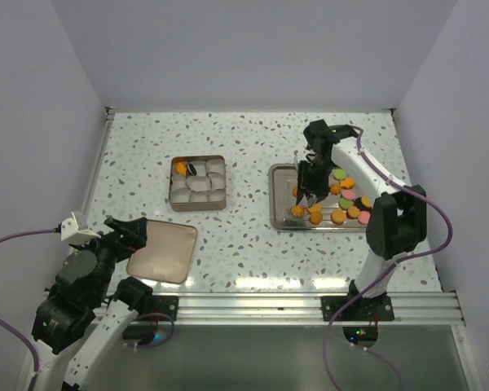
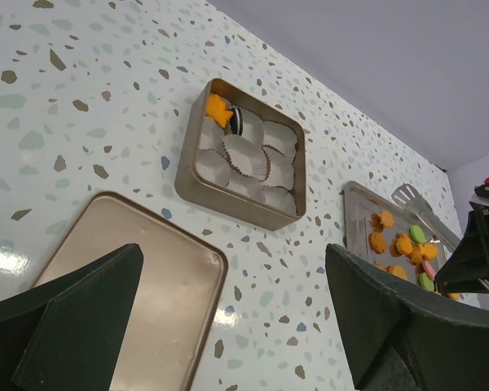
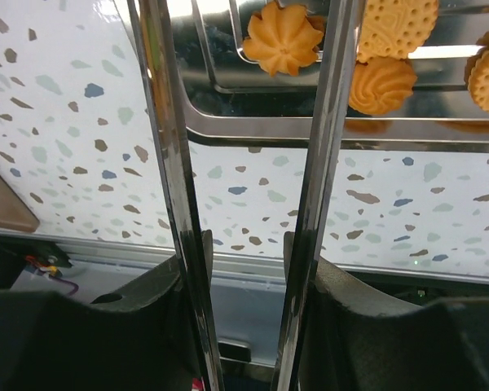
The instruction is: Pack the cookies
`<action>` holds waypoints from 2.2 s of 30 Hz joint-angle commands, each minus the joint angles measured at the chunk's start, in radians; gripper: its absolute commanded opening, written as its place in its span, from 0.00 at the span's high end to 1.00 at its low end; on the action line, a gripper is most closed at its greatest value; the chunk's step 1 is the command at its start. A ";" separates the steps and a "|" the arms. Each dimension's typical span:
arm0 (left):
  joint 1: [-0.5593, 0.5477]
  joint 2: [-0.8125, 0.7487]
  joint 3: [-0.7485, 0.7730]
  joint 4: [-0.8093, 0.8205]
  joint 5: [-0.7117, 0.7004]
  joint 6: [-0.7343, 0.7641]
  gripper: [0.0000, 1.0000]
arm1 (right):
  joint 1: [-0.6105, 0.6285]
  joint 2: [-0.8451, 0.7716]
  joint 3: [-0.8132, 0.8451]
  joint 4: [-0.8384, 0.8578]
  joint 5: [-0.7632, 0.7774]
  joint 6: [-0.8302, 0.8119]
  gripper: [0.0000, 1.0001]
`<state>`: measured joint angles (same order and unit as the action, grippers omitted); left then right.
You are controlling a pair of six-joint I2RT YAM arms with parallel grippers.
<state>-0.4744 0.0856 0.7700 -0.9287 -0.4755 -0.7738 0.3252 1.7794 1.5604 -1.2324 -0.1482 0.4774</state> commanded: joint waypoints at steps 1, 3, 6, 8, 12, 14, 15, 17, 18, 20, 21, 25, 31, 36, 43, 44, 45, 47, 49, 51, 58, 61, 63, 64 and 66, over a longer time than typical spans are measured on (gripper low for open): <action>-0.006 0.002 -0.008 0.050 0.003 0.018 0.00 | 0.002 -0.040 -0.022 -0.018 0.010 0.004 0.57; -0.006 0.002 -0.008 0.053 0.005 0.018 0.00 | 0.002 -0.046 -0.045 -0.016 0.012 0.004 0.57; -0.006 -0.001 -0.008 0.051 0.006 0.021 0.00 | 0.002 -0.051 -0.075 -0.004 0.004 0.004 0.57; -0.006 -0.001 -0.008 0.051 0.008 0.021 0.00 | 0.000 -0.052 -0.092 0.005 -0.008 0.006 0.57; -0.006 -0.001 -0.008 0.051 0.009 0.022 0.00 | 0.002 -0.049 -0.097 0.005 -0.011 0.013 0.56; -0.006 0.002 -0.006 0.051 0.011 0.024 0.00 | 0.002 -0.043 -0.088 0.001 -0.005 0.015 0.56; -0.004 0.005 -0.006 0.053 0.009 0.024 0.00 | 0.002 -0.040 -0.083 -0.004 -0.001 0.015 0.56; -0.006 0.003 -0.006 0.051 0.009 0.025 0.00 | 0.002 -0.031 -0.068 -0.019 0.009 0.013 0.56; -0.006 0.000 -0.008 0.051 0.009 0.025 0.00 | 0.002 -0.028 -0.066 -0.025 0.012 0.012 0.56; -0.006 -0.001 -0.008 0.051 0.008 0.024 0.00 | 0.002 -0.023 -0.056 -0.036 0.021 0.013 0.55; -0.006 -0.004 -0.008 0.051 0.008 0.022 0.00 | 0.002 -0.021 -0.054 -0.047 0.027 0.013 0.55; -0.006 -0.009 -0.006 0.048 0.005 0.021 0.00 | 0.002 -0.029 -0.080 -0.041 0.012 0.021 0.55; -0.004 -0.015 -0.006 0.047 0.003 0.019 0.00 | 0.002 -0.025 -0.097 -0.029 -0.010 0.033 0.55; -0.006 -0.018 -0.005 0.047 0.006 0.021 0.00 | 0.000 -0.015 -0.102 -0.036 -0.010 0.035 0.55; -0.006 -0.033 -0.005 0.044 0.000 0.016 0.00 | 0.002 0.005 -0.125 -0.006 -0.028 0.041 0.55; -0.006 -0.037 -0.005 0.042 -0.003 0.015 0.00 | 0.003 0.009 -0.126 -0.001 -0.031 0.041 0.55; -0.004 -0.037 -0.005 0.042 -0.003 0.013 0.00 | 0.002 0.011 -0.128 0.007 -0.036 0.043 0.55; -0.006 -0.038 -0.003 0.041 -0.005 0.014 0.00 | 0.003 0.020 -0.126 0.010 -0.039 0.043 0.56; -0.006 -0.037 -0.005 0.041 -0.005 0.013 0.00 | 0.002 0.021 -0.117 0.013 -0.044 0.043 0.58; -0.004 -0.038 -0.005 0.041 -0.005 0.011 0.00 | 0.003 0.028 -0.108 0.010 -0.044 0.041 0.60; -0.006 -0.044 -0.005 0.041 -0.008 0.008 0.00 | 0.000 0.041 -0.092 0.007 -0.044 0.032 0.69; -0.006 -0.044 -0.006 0.039 -0.008 0.010 0.00 | 0.002 0.040 -0.083 -0.001 -0.042 0.030 0.71; -0.006 -0.041 -0.005 0.037 -0.011 0.005 0.00 | 0.002 0.035 -0.065 -0.010 -0.040 0.027 0.72; -0.006 -0.040 -0.005 0.037 -0.009 0.007 0.00 | 0.002 0.032 -0.057 -0.015 -0.040 0.027 0.72; -0.006 -0.040 -0.005 0.037 -0.009 0.005 0.00 | 0.002 0.031 -0.039 -0.032 -0.039 0.023 0.73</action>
<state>-0.4744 0.0566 0.7700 -0.9287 -0.4751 -0.7666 0.3252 1.8141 1.4582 -1.2396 -0.1753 0.5114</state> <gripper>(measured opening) 0.997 0.351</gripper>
